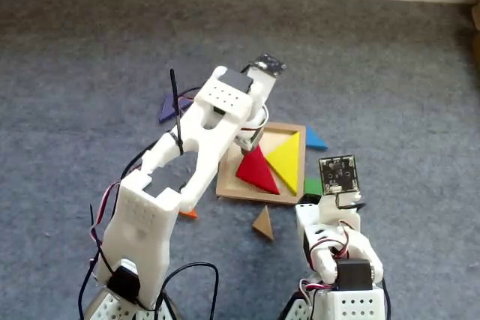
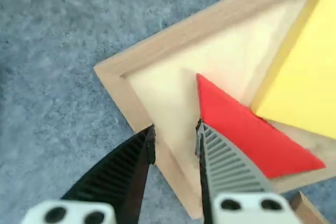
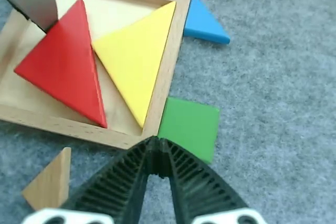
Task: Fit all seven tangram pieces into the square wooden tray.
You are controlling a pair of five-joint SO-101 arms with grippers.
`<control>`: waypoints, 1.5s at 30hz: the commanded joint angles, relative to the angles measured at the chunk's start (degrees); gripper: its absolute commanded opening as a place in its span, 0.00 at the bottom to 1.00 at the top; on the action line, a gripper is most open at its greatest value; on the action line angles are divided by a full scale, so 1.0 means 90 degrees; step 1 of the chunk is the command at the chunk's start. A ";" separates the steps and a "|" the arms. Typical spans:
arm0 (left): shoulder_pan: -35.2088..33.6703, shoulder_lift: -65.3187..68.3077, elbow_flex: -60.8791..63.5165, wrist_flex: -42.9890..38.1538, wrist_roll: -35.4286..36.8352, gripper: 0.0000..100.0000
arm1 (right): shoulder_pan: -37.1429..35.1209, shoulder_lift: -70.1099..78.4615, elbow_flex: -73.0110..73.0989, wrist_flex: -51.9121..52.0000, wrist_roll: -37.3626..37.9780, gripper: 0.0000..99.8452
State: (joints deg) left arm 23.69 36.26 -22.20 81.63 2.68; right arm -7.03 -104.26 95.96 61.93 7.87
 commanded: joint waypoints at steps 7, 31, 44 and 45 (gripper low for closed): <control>-0.0122 -0.0952 -0.1333 0.1455 -0.0029 0.14 | 0.0073 -0.0063 0.0601 0.0034 0.0068 0.02; -0.0181 -0.1109 0.0728 -0.0342 0.1065 0.28 | 0.0073 -0.0063 0.0601 0.0034 0.0068 0.02; 0.0015 -0.1001 0.1216 0.0059 0.1954 0.35 | 0.0073 -0.0063 0.0601 0.0034 0.0068 0.02; 0.0024 -0.0982 0.1294 0.0059 0.1954 0.35 | 0.0073 -0.0063 0.0601 0.0034 0.0068 0.02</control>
State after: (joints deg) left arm 22.46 30.11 -11.91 81.54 19.74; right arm -7.03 -104.26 95.96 61.93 7.87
